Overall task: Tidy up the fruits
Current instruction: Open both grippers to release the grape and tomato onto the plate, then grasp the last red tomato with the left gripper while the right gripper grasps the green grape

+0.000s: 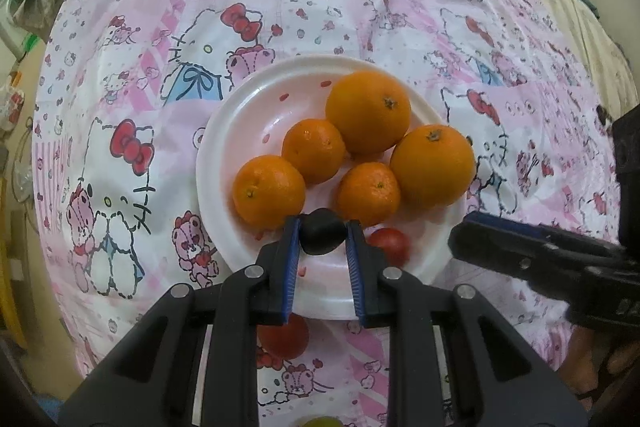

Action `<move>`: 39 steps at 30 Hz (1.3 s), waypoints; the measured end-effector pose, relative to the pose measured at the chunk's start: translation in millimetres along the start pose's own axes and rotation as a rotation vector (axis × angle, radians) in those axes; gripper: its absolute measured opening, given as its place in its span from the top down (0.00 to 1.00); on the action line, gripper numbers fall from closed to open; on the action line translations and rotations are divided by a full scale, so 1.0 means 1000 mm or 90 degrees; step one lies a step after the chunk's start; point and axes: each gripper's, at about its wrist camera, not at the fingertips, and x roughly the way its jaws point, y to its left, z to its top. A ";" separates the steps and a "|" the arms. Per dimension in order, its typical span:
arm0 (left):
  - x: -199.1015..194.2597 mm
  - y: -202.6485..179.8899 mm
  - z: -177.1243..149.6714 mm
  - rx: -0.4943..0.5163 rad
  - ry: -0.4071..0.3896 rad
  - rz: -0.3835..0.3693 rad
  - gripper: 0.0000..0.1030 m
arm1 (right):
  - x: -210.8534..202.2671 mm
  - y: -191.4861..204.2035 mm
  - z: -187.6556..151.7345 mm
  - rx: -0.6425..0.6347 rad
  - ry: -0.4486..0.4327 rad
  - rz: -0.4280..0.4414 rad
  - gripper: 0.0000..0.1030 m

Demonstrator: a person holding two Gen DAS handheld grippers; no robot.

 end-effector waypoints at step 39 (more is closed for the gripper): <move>0.007 0.020 -0.051 -0.002 0.068 0.053 0.27 | -0.043 -0.002 -0.007 -0.013 -0.080 -0.064 0.54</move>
